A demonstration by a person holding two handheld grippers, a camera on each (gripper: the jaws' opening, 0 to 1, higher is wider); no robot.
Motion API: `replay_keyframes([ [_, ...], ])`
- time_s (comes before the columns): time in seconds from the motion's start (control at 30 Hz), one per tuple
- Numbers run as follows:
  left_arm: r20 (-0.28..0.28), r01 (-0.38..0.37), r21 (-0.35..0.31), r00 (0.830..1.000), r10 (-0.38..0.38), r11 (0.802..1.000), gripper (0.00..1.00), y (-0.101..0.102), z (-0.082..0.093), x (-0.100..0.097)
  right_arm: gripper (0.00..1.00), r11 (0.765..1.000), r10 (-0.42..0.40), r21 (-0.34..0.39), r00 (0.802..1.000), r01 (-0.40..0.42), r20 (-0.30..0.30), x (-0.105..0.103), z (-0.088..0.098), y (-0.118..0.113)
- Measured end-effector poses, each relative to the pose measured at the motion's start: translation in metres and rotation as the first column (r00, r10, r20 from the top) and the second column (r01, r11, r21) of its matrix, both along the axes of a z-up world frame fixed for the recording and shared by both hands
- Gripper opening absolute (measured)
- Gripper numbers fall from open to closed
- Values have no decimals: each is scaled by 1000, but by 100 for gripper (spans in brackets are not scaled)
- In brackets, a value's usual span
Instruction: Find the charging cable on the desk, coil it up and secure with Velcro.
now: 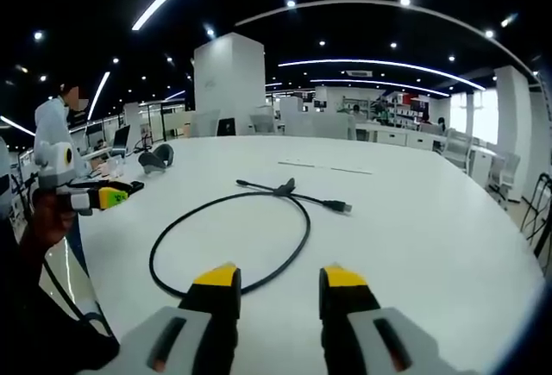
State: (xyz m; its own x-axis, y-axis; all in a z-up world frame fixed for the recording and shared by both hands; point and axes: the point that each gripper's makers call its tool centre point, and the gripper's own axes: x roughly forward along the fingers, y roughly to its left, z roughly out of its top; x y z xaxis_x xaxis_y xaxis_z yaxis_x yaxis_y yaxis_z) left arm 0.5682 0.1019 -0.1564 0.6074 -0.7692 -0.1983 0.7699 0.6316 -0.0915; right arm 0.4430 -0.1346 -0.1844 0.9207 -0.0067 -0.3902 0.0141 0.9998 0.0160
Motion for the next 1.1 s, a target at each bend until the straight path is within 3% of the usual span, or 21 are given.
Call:
replay_keyframes([
  [1.1,-5,-6,13,1000,6,1000,34,4,-4,1,38,1000,-12,0,1000,12,-4,-2,-4,-2],
])
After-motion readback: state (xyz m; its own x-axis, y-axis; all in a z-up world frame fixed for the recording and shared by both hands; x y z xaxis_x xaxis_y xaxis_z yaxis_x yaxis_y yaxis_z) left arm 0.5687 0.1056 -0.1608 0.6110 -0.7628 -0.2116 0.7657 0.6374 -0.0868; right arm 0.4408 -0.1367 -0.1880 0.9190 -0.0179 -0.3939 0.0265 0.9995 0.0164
